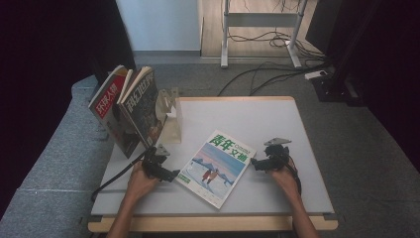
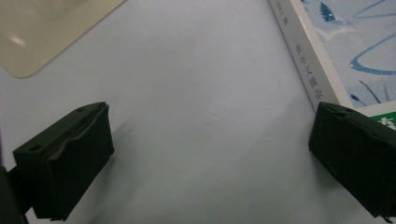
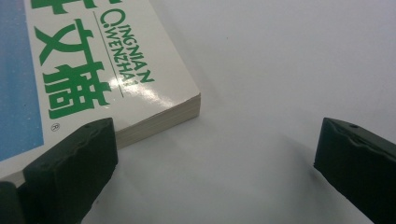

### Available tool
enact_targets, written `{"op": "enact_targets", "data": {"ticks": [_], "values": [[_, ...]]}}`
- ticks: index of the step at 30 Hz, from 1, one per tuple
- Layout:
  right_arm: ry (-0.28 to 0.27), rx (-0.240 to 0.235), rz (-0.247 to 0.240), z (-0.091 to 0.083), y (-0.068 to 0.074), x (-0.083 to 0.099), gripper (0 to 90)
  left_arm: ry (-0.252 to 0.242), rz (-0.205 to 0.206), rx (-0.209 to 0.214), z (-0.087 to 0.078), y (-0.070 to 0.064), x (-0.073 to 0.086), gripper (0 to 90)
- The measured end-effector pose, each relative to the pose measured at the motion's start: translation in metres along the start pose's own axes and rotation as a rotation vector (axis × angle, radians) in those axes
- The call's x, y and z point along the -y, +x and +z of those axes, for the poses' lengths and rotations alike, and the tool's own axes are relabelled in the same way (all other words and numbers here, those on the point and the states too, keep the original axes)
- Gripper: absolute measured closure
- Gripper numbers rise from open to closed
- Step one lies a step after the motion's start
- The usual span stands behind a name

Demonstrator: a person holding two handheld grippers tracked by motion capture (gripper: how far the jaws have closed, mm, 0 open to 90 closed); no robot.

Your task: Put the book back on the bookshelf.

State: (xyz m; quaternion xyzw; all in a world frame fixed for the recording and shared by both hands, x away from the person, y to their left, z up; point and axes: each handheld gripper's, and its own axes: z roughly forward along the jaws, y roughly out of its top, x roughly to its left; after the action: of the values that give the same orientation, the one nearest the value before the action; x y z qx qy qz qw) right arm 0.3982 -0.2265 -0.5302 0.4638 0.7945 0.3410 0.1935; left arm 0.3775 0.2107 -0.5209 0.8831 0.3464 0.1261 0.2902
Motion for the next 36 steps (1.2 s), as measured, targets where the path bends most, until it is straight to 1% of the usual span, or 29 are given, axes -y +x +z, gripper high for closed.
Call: {"op": "enact_targets", "data": {"ticks": [1, 2, 3, 4, 5, 6, 7, 10, 12, 14, 15, 16, 17, 22, 26, 29, 30, 31, 32, 33, 34, 35, 36], "values": [[0.000, 0.000, 0.000, 0.000, 0.000, 0.000, 0.0, 0.000, 0.000, 0.000, 0.000, 0.000, 0.000, 0.0], [0.001, 0.005, 0.007, 0.003, -0.001, -0.003, 0.0, -0.004, -0.007, 0.029, 0.000, -0.001, 0.003, 0.0], [0.001, 0.005, 0.007, 0.003, -0.001, -0.003, 0.0, -0.004, -0.007, 0.029, 0.000, -0.001, 0.003, 0.0], [0.003, 0.003, 0.014, 0.006, -0.003, -0.006, 0.0, -0.016, -0.003, 0.033, 0.000, -0.005, 0.005, 0.0], [0.003, 0.003, 0.014, 0.006, -0.003, -0.006, 0.0, -0.016, -0.003, 0.033, 0.000, -0.005, 0.005, 0.0], [-0.001, 0.001, 0.024, 0.010, -0.005, -0.008, 0.0, -0.019, 0.002, 0.037, -0.001, -0.008, 0.006, 0.0], [-0.001, 0.001, 0.024, 0.010, -0.005, -0.008, 0.0, -0.019, 0.002, 0.037, -0.001, -0.008, 0.006, 0.0], [-0.006, 0.003, 0.033, 0.011, -0.006, -0.009, 0.0, -0.028, 0.014, 0.048, -0.002, -0.015, 0.008, 0.0], [0.001, 0.007, 0.026, 0.009, -0.005, -0.007, 0.0, -0.030, 0.022, 0.054, -0.002, -0.018, 0.009, 0.0], [0.013, 0.011, 0.014, 0.009, -0.003, -0.005, 0.0, -0.029, 0.039, 0.066, -0.002, -0.023, 0.009, 0.0], [0.025, 0.017, 0.009, 0.009, -0.002, -0.003, 0.0, -0.029, 0.049, 0.077, -0.002, -0.028, 0.008, 0.0], [0.025, 0.017, 0.009, 0.009, -0.002, -0.003, 0.0, -0.029, 0.049, 0.077, -0.002, -0.028, 0.008, 0.0], [0.024, 0.022, 0.007, 0.009, -0.001, -0.004, 0.0, -0.037, 0.054, 0.082, -0.002, -0.031, 0.009, 0.0], [0.032, 0.021, 0.004, 0.012, -0.002, -0.007, 0.0, -0.042, 0.060, 0.093, -0.002, -0.035, 0.010, 0.0], [0.035, 0.028, 0.001, 0.017, -0.002, -0.013, 0.0, -0.047, 0.065, 0.099, -0.002, -0.038, 0.011, 0.0], [0.020, 0.038, 0.003, 0.022, -0.001, -0.021, 0.0, -0.052, 0.073, 0.108, -0.003, -0.040, 0.012, 0.0], [0.020, 0.038, 0.003, 0.022, -0.001, -0.021, 0.0, -0.052, 0.073, 0.108, -0.003, -0.040, 0.012, 0.0], [0.019, 0.040, 0.004, 0.025, 0.000, -0.025, 0.0, -0.045, 0.082, 0.108, -0.003, -0.042, 0.011, 0.0], [0.019, 0.040, 0.004, 0.025, 0.000, -0.025, 0.0, -0.041, 0.091, 0.115, -0.003, -0.043, 0.010, 0.0], [0.015, 0.049, 0.007, 0.030, 0.001, -0.029, 0.0, -0.040, 0.106, 0.126, -0.002, -0.047, 0.010, 0.0], [0.015, 0.049, 0.007, 0.030, 0.001, -0.029, 0.0, -0.040, 0.106, 0.126, -0.002, -0.047, 0.010, 0.0], [0.011, 0.053, 0.016, 0.034, 0.003, -0.033, 0.0, -0.039, 0.118, 0.132, -0.002, -0.051, 0.009, 0.0], [0.011, 0.051, 0.017, 0.036, 0.003, -0.034, 0.0, -0.041, 0.121, 0.134, -0.002, -0.052, 0.009, 0.0]]}}
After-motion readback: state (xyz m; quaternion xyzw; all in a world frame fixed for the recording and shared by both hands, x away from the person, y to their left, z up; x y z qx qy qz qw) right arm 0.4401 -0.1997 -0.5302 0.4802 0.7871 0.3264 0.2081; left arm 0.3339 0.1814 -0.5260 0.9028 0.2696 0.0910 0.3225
